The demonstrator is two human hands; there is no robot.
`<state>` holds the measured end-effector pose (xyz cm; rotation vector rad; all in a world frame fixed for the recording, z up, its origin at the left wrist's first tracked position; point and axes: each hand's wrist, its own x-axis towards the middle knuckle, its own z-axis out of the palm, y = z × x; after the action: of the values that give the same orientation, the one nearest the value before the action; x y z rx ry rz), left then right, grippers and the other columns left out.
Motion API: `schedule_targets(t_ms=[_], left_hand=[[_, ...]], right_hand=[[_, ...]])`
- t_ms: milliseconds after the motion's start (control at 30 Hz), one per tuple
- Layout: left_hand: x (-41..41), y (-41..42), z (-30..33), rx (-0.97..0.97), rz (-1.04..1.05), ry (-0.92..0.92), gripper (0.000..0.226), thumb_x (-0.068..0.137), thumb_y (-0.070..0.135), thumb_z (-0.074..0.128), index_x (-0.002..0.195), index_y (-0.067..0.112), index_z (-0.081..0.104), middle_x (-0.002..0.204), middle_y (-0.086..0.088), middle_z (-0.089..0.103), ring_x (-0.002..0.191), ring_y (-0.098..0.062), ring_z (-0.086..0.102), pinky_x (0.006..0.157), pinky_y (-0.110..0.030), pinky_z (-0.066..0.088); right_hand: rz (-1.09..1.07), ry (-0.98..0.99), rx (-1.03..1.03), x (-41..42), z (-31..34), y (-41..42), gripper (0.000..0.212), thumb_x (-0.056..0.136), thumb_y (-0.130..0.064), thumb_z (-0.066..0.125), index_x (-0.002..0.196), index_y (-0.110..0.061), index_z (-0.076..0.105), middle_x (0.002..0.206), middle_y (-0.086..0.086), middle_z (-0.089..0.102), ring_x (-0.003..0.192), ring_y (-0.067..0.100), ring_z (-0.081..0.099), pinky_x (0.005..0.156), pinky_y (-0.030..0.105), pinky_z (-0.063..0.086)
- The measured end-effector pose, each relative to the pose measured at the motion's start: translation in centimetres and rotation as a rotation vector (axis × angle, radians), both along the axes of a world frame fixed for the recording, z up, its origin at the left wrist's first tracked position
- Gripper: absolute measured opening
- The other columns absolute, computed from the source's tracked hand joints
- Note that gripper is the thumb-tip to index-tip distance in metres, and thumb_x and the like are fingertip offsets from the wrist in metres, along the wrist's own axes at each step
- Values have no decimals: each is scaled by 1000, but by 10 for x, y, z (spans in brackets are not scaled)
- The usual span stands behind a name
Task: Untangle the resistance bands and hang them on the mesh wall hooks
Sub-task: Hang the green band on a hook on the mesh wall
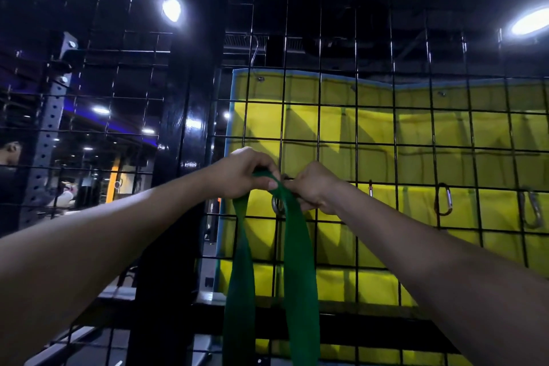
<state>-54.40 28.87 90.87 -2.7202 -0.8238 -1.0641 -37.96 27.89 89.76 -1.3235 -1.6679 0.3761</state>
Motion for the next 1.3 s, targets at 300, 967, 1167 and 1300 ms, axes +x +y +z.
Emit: schedule_targets(t_ms=[300, 967, 1167, 1300], left_hand=[[8, 0, 2, -194, 168, 31, 15, 89, 14, 59, 90, 3, 68, 77, -5, 63, 70, -15, 54, 65, -29, 49], [0, -10, -12, -19, 245, 43, 26, 85, 30, 63, 104, 13, 67, 101, -8, 67, 95, -20, 61, 85, -35, 50], [-1, -3, -30, 50, 185, -49, 24, 85, 5, 61, 106, 15, 67, 96, 1, 66, 82, -9, 60, 72, -15, 46], [-2, 0, -27, -38, 117, -70, 18, 85, 5, 61, 94, 20, 63, 81, 8, 61, 70, -4, 64, 61, -10, 49]], right_hand=[[-105, 3, 152, -1, -15, 15, 33, 80, -33, 73, 73, -1, 66, 62, 12, 52, 56, 22, 49, 58, 31, 41], [-29, 100, 124, -2, -14, 10, 28, 80, -26, 72, 76, 0, 65, 58, 8, 60, 44, 16, 58, 45, 22, 48], [1, 136, 66, -3, -13, 11, 28, 79, -22, 73, 83, 5, 65, 67, 16, 66, 52, 20, 64, 56, 28, 56], [29, 108, 41, 0, -12, 12, 28, 80, -25, 73, 79, 1, 64, 73, 18, 69, 55, 20, 66, 54, 26, 55]])
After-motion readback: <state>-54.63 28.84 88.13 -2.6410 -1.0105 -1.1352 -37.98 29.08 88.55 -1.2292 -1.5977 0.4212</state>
